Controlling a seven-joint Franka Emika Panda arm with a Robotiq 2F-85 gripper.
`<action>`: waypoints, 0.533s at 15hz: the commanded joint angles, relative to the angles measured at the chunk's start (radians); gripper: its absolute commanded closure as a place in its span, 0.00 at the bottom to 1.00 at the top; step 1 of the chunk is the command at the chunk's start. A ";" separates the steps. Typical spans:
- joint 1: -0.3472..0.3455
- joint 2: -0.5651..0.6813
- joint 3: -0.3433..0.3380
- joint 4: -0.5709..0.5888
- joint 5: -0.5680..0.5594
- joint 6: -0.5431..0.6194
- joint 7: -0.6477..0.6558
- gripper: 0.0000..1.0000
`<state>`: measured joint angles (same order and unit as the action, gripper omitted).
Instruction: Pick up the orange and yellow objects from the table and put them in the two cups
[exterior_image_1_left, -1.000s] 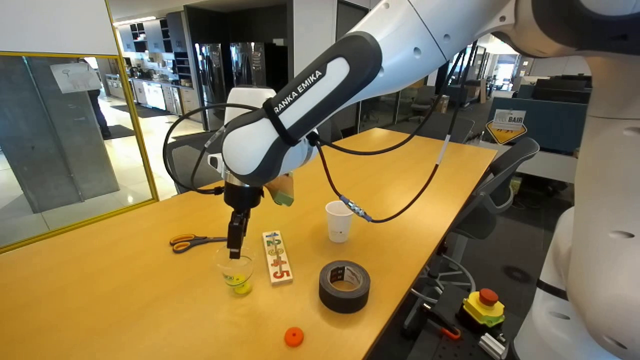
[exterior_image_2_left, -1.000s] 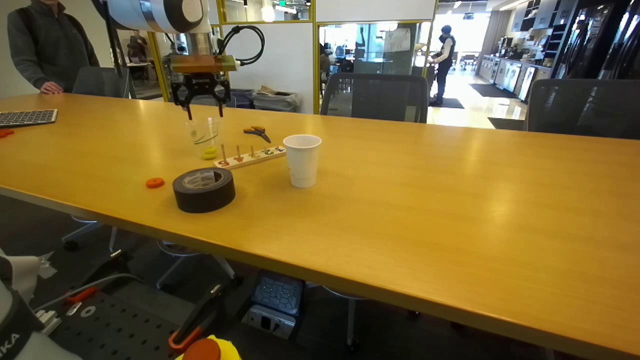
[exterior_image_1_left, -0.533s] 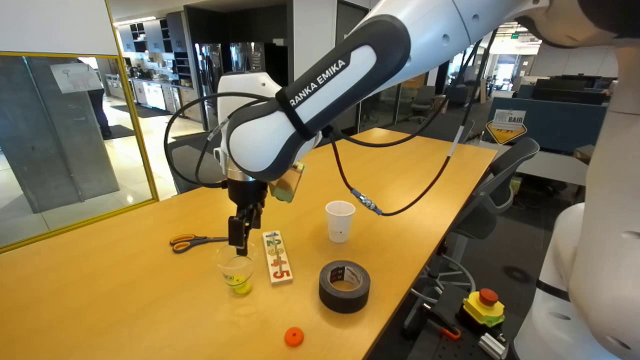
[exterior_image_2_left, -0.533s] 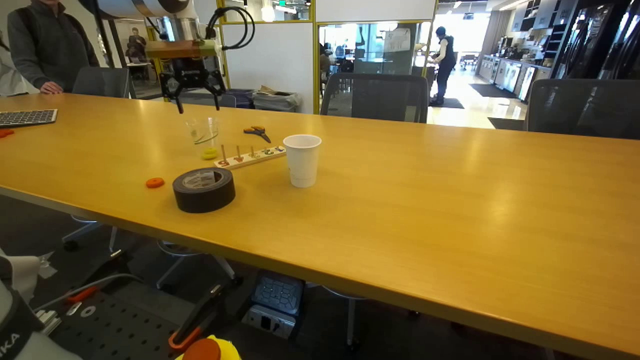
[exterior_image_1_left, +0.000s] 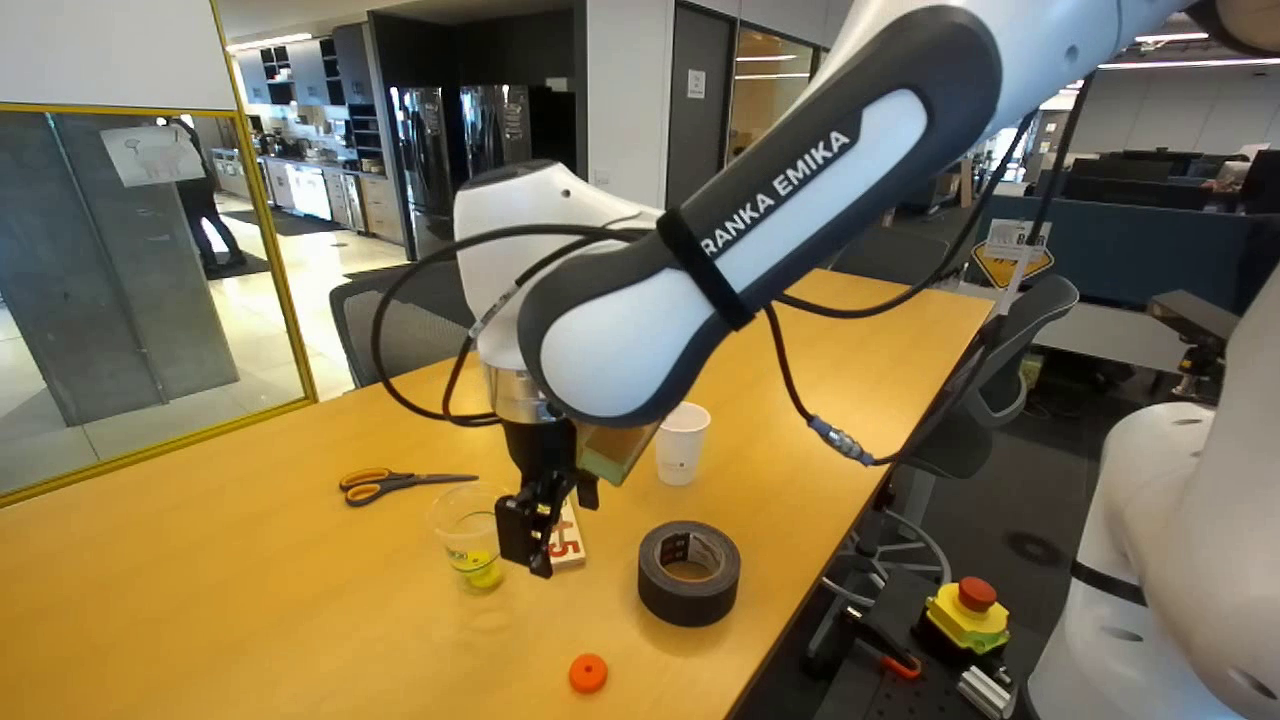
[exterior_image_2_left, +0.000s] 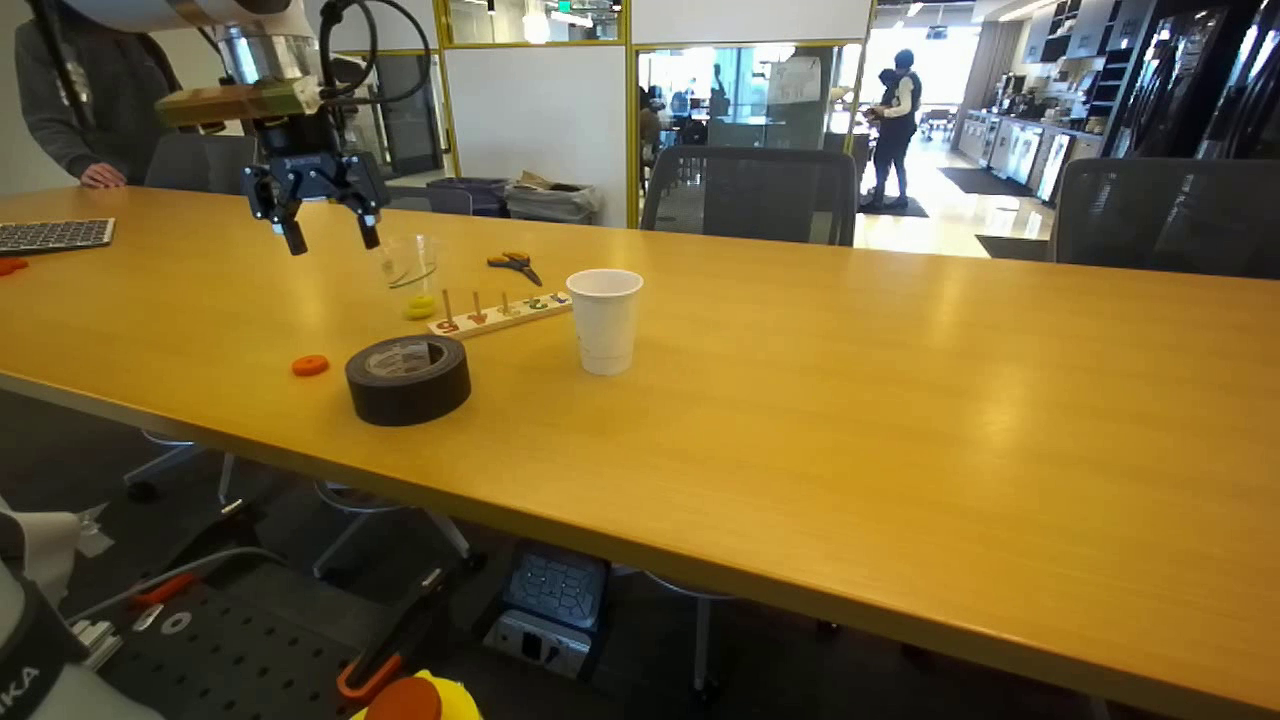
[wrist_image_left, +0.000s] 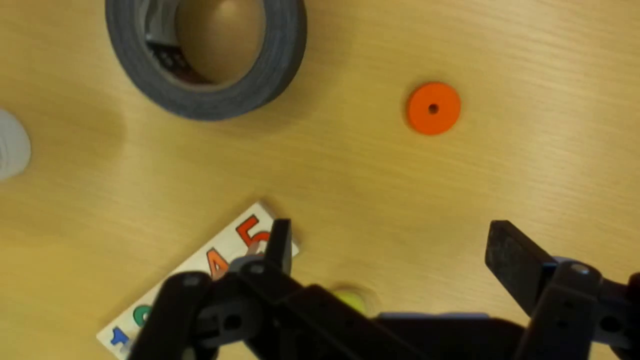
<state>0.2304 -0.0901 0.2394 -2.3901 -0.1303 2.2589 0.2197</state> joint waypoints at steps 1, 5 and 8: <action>0.006 -0.044 0.032 -0.116 -0.007 0.064 0.179 0.00; -0.001 -0.031 0.040 -0.204 0.010 0.177 0.294 0.00; -0.001 -0.027 0.028 -0.269 0.065 0.301 0.282 0.00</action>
<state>0.2342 -0.0983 0.2732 -2.5944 -0.1164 2.4456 0.4936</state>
